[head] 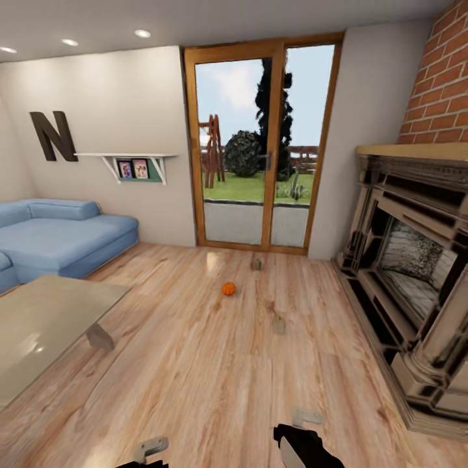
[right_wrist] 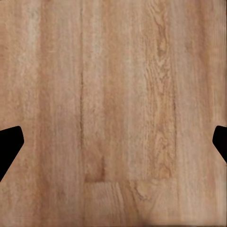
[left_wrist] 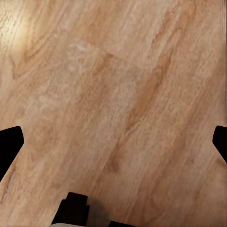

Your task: Place each of the two pumpkins and all three candles from the living room inside a cabinet in the living room (use any cabinet), then make sure every cabinet is closed, and position the cauldron so it is next to a table in the living room.

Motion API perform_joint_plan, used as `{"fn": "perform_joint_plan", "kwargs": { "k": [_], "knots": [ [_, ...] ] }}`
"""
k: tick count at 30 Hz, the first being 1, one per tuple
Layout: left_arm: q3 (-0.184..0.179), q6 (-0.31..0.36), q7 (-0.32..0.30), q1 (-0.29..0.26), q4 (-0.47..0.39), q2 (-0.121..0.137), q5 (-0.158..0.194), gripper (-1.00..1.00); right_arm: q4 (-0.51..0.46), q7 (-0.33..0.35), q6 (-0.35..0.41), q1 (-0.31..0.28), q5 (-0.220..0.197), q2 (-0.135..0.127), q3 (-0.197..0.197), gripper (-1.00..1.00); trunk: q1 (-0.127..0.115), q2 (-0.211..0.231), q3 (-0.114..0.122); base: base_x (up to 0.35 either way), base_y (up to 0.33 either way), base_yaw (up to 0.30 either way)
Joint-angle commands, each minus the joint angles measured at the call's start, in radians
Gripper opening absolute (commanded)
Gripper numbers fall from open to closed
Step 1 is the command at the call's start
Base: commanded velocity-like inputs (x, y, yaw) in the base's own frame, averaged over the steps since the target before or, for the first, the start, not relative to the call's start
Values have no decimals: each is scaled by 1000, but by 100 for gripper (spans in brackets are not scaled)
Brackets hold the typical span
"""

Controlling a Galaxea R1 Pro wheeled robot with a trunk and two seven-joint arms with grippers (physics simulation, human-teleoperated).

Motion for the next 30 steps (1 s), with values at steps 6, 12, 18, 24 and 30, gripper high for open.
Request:
{"fn": "perform_joint_plan", "kwargs": {
  "k": [6,12,18,24,30],
  "knots": [
    [0,-1,1,0,0,1,0,100,0,0,0,0,0,0,0,100,0,0,0,0,0,-285],
    [0,-1,1,0,0,0,-1,100,0,0,0,0,0,0,0,100,0,0,0,0,0,-285],
    [0,0,2,0,0,0,-1,100,0,0,0,0,0,0,0,100,0,0,0,0,0,-285],
    [0,-1,2,0,0,0,-1,100,0,0,0,0,0,0,0,100,0,0,0,0,0,-285],
    [0,-1,2,0,0,0,-1,100,0,0,0,0,0,0,0,100,0,0,0,0,0,-285]
  ]
}}
